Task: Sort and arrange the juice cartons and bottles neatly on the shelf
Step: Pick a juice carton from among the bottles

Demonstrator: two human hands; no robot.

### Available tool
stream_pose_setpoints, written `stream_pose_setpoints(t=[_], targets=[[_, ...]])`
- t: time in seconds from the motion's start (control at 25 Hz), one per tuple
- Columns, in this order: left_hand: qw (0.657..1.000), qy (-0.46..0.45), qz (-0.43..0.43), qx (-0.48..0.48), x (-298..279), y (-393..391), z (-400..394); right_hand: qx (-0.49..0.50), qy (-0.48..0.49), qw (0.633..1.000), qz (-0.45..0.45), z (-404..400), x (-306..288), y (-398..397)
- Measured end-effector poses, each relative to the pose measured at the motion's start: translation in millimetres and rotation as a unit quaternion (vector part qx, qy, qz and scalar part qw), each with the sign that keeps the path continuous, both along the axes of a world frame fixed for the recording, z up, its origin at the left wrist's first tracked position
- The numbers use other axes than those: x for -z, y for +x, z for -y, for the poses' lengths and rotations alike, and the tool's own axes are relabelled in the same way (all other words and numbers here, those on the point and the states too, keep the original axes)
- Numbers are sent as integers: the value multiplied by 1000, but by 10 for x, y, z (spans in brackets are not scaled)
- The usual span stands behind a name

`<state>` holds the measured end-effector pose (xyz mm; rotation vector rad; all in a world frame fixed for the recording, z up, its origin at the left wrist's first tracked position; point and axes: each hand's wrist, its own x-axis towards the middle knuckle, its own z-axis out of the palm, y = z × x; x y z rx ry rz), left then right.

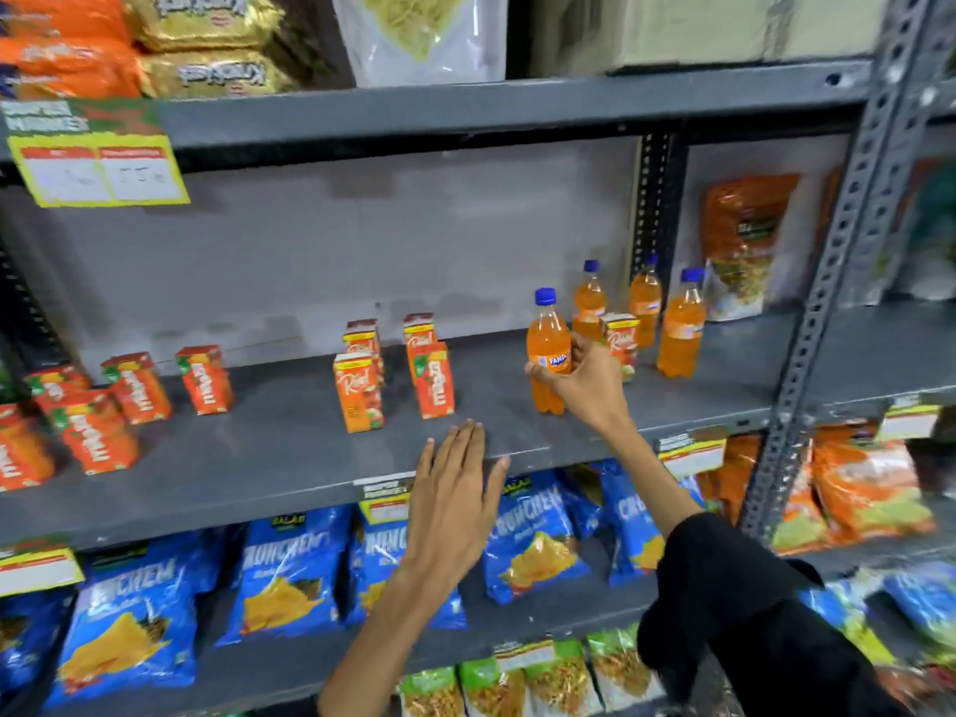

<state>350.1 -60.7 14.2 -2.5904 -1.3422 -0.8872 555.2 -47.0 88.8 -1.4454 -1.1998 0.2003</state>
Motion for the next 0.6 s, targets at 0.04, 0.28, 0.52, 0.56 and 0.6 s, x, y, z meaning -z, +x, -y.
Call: stream_pose_setpoints(t=[0.04, 0.28, 0.52, 0.56, 0.6], targets=[[1000, -3, -12, 1, 6, 111, -9, 6, 0, 1000, -3, -20, 7, 153], [998, -9, -62, -24, 77, 360, -75, 28, -8, 999, -21, -270, 102, 523], [998, -17, -56, -24, 100, 354, -89, 58, 2, 998, -33, -354, 192, 468], [998, -16, -58, -25, 103, 352, -93, 59, 3, 998, -36, -334, 210, 451], [998, -16, -60, -26, 109, 348, -100, 59, 3, 998, -36, -310, 232, 435]])
